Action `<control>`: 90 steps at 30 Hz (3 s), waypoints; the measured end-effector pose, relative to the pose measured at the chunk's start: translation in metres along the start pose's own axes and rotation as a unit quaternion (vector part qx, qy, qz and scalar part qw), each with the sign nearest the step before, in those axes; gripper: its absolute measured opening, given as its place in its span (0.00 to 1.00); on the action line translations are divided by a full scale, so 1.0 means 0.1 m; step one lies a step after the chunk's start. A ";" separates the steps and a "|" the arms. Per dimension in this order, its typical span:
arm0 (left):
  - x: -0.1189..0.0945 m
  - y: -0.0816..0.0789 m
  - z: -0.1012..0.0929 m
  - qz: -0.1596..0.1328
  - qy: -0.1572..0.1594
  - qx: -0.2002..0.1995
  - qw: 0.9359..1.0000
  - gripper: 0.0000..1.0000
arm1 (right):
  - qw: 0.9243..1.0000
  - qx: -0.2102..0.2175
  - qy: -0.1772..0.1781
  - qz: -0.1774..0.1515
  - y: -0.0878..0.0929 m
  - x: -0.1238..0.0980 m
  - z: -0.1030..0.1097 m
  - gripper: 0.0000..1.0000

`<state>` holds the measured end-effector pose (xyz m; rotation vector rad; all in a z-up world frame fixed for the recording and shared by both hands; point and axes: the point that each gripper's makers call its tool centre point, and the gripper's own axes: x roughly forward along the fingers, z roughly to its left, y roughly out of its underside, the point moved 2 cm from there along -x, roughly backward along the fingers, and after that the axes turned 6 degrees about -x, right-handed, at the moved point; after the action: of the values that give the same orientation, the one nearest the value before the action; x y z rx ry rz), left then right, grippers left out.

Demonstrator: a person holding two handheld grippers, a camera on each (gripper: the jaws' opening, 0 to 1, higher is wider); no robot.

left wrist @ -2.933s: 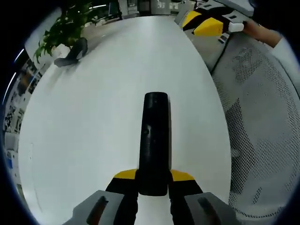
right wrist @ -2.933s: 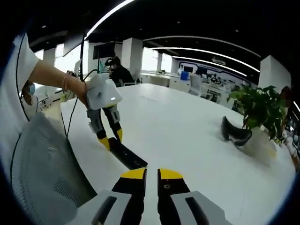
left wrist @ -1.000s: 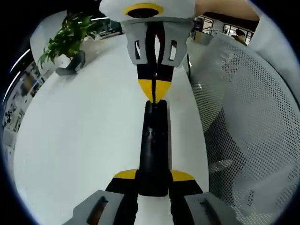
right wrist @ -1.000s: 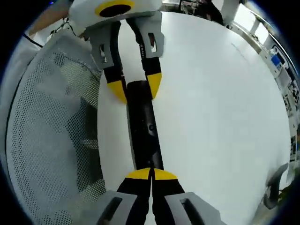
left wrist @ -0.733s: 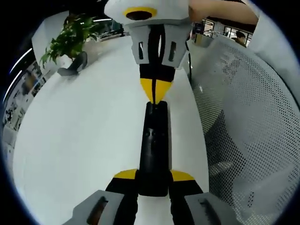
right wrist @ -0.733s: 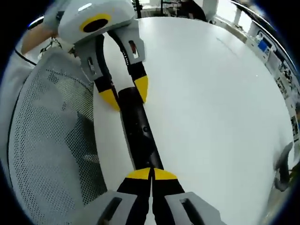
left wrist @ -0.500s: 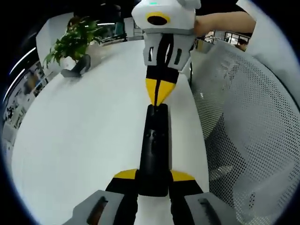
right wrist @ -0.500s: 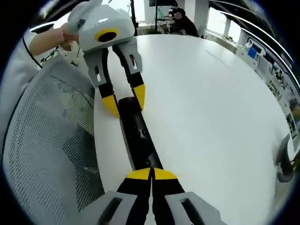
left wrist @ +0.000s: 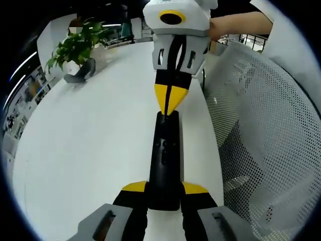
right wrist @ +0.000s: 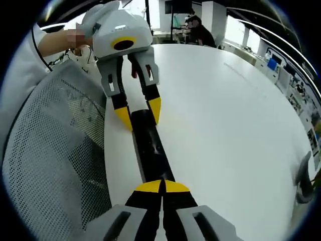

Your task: Press the specified remote control buttons in sequence, fully releasing each button before pressing the next.

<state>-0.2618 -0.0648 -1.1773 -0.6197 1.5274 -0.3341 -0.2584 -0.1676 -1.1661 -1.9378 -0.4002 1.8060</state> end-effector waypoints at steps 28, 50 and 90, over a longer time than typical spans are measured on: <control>0.01 -0.01 0.00 0.019 0.003 0.009 1.000 0.24 | 1.000 0.008 -0.021 -0.017 -0.08 0.02 0.02 0.00; 0.01 -0.01 0.01 0.027 0.006 0.016 0.999 0.24 | 0.994 -0.103 -0.007 0.024 -0.13 0.09 0.00 0.00; 0.00 0.02 0.01 -0.027 0.004 0.001 1.000 0.24 | 0.994 -0.052 -0.019 -0.090 -0.16 0.10 0.06 0.08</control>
<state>-0.2606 -0.0632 -1.1783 -0.6596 1.5187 -0.3807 -0.2622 -0.1482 -1.1666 -1.8712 -0.6718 1.7378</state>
